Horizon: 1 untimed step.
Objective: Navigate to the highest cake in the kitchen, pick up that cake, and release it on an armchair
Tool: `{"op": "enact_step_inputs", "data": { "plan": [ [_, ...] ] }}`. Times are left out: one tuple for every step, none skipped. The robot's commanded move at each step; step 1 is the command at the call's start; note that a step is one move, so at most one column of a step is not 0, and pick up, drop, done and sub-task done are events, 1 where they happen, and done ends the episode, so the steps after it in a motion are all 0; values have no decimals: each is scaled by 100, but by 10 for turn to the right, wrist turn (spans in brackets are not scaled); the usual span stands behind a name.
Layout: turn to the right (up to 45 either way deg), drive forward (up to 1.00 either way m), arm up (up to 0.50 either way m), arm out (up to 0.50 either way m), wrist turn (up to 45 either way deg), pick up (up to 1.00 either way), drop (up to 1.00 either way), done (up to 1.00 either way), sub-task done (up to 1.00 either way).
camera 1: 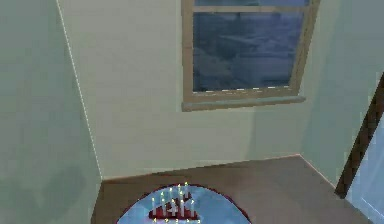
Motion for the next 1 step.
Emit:
{"op": "enact_step_inputs", "data": {
  "plan": [
    [0, 20, 0, 0, 0, 0, 0, 0, 0]
  ]
}}
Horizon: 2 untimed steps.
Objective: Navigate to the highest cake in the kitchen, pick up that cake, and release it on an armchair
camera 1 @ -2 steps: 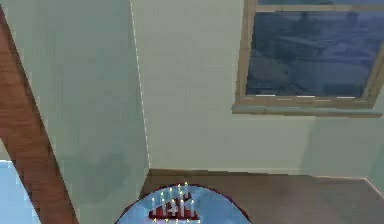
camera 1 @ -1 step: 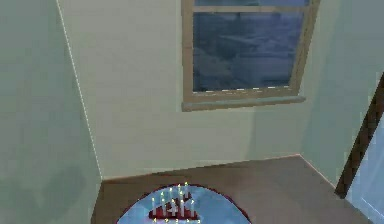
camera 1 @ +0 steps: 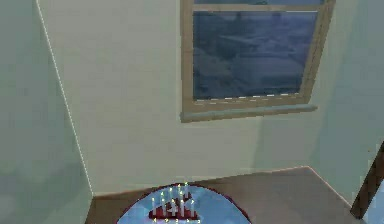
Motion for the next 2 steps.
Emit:
{"op": "enact_step_inputs", "data": {
  "plan": [
    [-450, 0, 0, 0, 0, 0, 0, 0, 0],
    [-450, 0, 0, 0, 0, 0, 0, 0, 0]
  ]
}}
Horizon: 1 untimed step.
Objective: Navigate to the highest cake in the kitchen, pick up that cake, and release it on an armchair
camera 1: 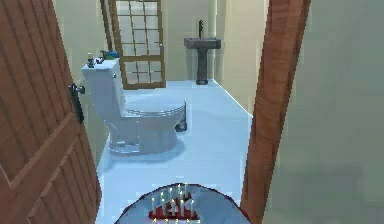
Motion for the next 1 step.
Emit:
{"op": "enact_step_inputs", "data": {
  "plan": [
    [-90, 0, 0, 0, 0, 0, 0, 0, 0]
  ]
}}
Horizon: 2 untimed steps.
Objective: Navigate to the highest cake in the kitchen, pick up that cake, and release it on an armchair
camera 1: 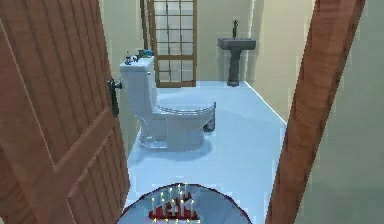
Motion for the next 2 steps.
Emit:
{"op": "enact_step_inputs", "data": {
  "plan": [
    [0, 70, 0, 0, 0, 0, 0, 0, 0],
    [240, 0, 0, 0, 0, 0, 0, 0, 0]
  ]
}}
